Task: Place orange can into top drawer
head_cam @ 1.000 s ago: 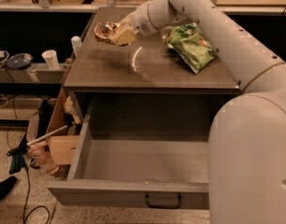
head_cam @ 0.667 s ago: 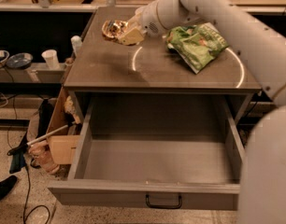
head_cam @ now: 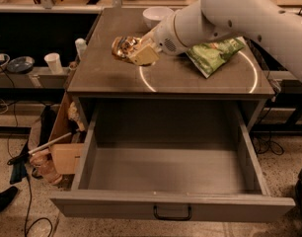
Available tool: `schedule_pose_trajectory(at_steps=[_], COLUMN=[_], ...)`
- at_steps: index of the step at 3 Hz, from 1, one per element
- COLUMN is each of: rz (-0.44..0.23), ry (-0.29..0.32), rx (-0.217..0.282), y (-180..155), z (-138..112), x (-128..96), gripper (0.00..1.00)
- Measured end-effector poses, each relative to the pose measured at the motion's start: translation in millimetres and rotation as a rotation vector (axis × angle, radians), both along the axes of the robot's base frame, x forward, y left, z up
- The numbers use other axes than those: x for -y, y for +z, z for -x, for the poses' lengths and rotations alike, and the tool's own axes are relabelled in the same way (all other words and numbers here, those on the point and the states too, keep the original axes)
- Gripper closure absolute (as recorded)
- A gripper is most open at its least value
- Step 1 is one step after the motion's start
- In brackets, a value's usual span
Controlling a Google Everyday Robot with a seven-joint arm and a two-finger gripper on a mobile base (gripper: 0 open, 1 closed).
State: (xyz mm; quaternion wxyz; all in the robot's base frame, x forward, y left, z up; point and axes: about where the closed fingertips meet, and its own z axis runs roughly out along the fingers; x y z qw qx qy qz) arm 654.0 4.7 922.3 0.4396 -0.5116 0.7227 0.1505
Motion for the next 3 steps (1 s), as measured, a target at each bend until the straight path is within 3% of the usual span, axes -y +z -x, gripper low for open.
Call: schedule_pose_trajectory(at_steps=[2,3], rz=[0.005,0.035], ry=[0.016,-0.015], rx=[0.005,-0.004], y=[0.9,3.3], z=[-0.9,17.2], x=[-4.6,7.3], gripper=[1.00,1.00])
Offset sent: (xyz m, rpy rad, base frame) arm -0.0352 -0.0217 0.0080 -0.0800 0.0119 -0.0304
